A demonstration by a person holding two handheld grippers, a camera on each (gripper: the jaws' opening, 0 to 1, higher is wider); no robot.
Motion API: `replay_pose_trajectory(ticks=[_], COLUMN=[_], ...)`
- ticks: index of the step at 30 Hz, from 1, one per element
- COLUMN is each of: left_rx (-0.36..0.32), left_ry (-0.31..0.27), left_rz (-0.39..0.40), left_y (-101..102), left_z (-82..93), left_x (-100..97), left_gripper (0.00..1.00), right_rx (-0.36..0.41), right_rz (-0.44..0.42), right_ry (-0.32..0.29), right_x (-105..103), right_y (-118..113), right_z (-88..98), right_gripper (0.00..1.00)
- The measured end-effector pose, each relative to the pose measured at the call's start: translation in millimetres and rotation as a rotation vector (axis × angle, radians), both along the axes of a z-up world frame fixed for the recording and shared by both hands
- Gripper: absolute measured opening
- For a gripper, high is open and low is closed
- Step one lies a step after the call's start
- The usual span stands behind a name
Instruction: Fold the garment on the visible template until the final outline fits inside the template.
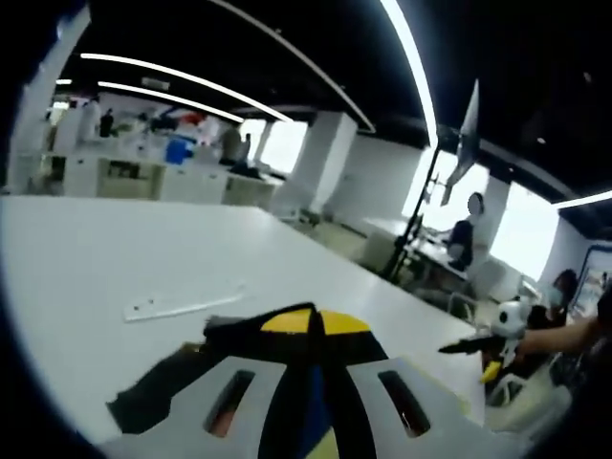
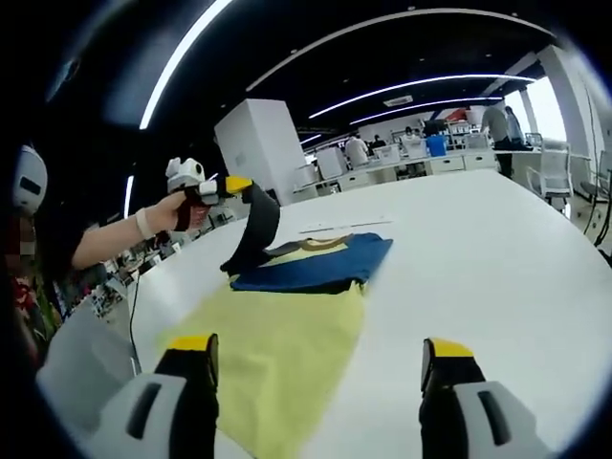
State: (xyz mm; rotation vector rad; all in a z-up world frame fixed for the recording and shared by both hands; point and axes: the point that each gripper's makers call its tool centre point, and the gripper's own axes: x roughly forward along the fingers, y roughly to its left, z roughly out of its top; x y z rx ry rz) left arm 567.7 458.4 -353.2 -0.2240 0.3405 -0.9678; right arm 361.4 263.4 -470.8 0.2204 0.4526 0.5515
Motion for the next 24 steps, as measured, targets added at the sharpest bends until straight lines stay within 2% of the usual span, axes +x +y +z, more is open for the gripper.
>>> replay_pose_trajectory(ticks=[7, 12, 16, 19, 24], left_rx=[-0.015, 0.006, 0.042, 0.116, 0.144], left_ry=[0.050, 0.077, 0.098, 0.102, 0.129], left_rz=[-0.033, -0.049, -0.061, -0.081, -0.097], left_y=[-31.5, -54.8, -69.6, -78.7, -90.2], left_z=[-20.6, -41.3, -64.7, -88.0, -109.9], left_x=[-0.8, -0.7, 1.1, 1.4, 3.0], left_gripper=[0.00, 0.00, 0.00, 0.00, 0.00], right_rx=[0.010, 0.018, 0.024, 0.025, 0.037], right_rz=[-0.020, -0.030, -0.039, -0.048, -0.063], right_ry=[0.003, -0.007, -0.009, -0.004, 0.004], right_x=[-4.7, -7.8, -10.4, -12.6, -15.0], right_y=[-5.6, -9.3, -13.3, -16.3, -19.5], right_z=[-2.4, 1.0, 1.4, -1.2, -5.5], right_gripper=[0.87, 0.87, 0.87, 0.87, 0.87])
